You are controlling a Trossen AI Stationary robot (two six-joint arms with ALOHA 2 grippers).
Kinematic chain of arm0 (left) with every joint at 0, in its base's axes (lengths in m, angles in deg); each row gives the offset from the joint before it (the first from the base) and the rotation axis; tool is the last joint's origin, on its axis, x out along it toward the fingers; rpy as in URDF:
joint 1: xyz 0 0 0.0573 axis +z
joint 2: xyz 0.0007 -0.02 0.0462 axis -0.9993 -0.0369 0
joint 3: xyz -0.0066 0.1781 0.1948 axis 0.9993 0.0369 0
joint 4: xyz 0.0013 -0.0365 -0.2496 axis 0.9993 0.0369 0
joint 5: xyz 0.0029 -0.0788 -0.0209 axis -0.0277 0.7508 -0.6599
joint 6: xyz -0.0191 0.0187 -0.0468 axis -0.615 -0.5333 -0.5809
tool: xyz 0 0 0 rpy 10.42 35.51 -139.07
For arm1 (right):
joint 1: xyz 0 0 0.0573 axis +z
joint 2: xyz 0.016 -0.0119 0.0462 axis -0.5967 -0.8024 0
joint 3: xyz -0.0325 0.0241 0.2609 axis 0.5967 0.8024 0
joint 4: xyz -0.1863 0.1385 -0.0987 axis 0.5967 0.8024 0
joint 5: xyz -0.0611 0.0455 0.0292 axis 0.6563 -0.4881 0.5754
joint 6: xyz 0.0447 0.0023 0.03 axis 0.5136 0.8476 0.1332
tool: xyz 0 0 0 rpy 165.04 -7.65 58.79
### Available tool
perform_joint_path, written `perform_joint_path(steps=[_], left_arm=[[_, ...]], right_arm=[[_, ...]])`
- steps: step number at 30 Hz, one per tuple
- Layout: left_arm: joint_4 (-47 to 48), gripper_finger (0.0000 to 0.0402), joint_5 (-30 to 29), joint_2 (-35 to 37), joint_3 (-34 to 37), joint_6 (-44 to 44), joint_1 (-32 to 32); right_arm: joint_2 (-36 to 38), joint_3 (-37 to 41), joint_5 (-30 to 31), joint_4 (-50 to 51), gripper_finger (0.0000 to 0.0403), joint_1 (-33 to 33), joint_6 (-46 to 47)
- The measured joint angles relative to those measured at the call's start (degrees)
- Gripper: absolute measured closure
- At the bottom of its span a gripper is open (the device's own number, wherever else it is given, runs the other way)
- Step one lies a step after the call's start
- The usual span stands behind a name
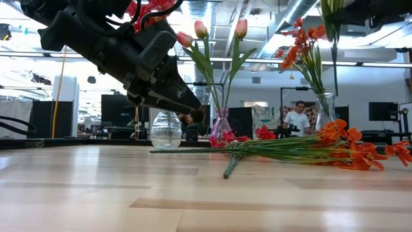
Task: Sort flowers into vase by color
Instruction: Put the bottom orange flowers into the right transparent vase
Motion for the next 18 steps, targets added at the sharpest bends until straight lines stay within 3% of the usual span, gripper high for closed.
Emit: perform_joint_path(steps=[6,12,18], left_arm=[[0.0,0.0193,0.0,0.0,0.0,0.0,0.0],[0.0,0.0193,0.0,0.0,0.0,0.0,0.0],[0.0,0.0193,0.0,0.0,0.0,0.0,0.0]], right_arm=[[0.0,0.9,0.4,-0.3,0.0362,-4.2,1.5],[0.0,0.9,-6.9,-8.5,0.0362,-6.9,-0.1],[0.0,0.9,-7.2,-9.3,0.0362,-7.8,-1.5]])
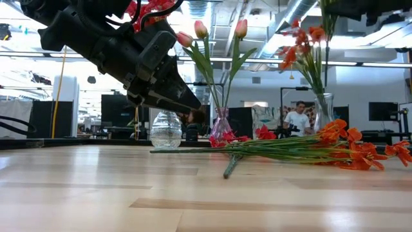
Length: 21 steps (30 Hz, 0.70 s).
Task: Sort flowers into vase by color
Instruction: Put the bottom orange flowers into the right transparent vase
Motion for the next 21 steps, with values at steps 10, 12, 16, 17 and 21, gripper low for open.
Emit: perform_joint_path(steps=[10,12,16,17,21], left_arm=[[0.0,0.0193,0.0,0.0,0.0,0.0,0.0],[0.0,0.0193,0.0,0.0,0.0,0.0,0.0],[0.0,0.0193,0.1,0.0,0.0,0.0,0.0],[0.0,0.0193,0.0,0.0,0.0,0.0,0.0],[0.0,0.0193,0.0,0.0,0.0,0.0,0.0]], right_arm=[[-0.1,3.3,0.3,3.9,0.0362,-4.3,4.3],[-0.1,4.7,0.3,3.4,0.0362,-5.8,4.3],[-0.1,6.0,0.3,3.2,0.0361,-8.1,4.4],[-0.1,6.2,0.3,3.3,0.0358,-8.5,4.4],[-0.1,6.3,0.3,3.3,0.0349,-9.0,5.1]])
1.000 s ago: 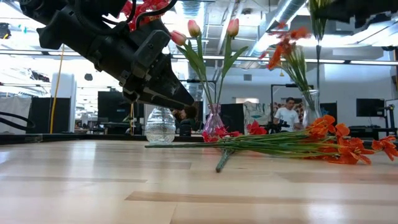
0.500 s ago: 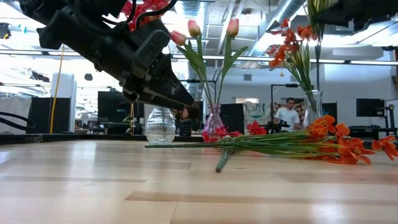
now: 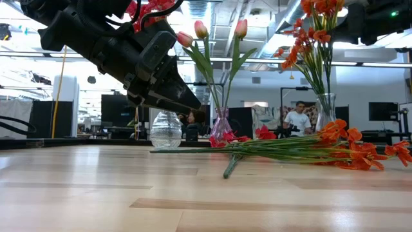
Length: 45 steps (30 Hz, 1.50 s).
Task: Sort flowers into vase by color
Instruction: Put the bottom orange flowers into the right transparent vase
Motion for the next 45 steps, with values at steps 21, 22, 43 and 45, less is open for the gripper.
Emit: perform_joint_path(steps=[21,22,43,45], left_arm=[[0.0,0.0193,0.0,0.0,0.0,0.0,0.0],[0.0,0.0193,0.0,0.0,0.0,0.0,0.0],[0.0,0.0193,0.0,0.0,0.0,0.0,0.0],[0.0,0.0193,0.0,0.0,0.0,0.0,0.0]], right_arm=[[0.0,-1.4,5.7,0.2,0.0245,0.0,1.7],[0.0,-1.6,6.4,0.2,0.0232,0.0,1.7],[0.0,-5.6,12.0,23.4,0.0147,5.8,25.1],[0.0,-5.6,12.0,23.8,0.0147,6.4,25.2]])
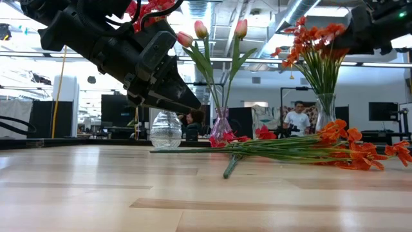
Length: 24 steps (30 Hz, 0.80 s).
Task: Sort flowers into vase by color
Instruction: Put the bottom orange flowers into the right transparent vase, then put the orange flowers into the right transparent vase
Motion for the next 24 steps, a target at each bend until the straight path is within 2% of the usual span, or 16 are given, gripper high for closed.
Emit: perform_joint_path(steps=[8,16,24], left_arm=[[0.0,0.0193,0.0,0.0,0.0,0.0,0.0],[0.0,0.0193,0.0,0.0,0.0,0.0,0.0],[0.0,0.0193,0.0,0.0,0.0,0.0,0.0]], right_arm=[[0.0,0.0,-2.7,7.9,0.0147,0.3,5.5],[0.0,0.0,-15.1,21.5,0.0147,0.3,15.7],[0.0,0.0,-19.8,21.2,0.0147,0.4,17.0]])
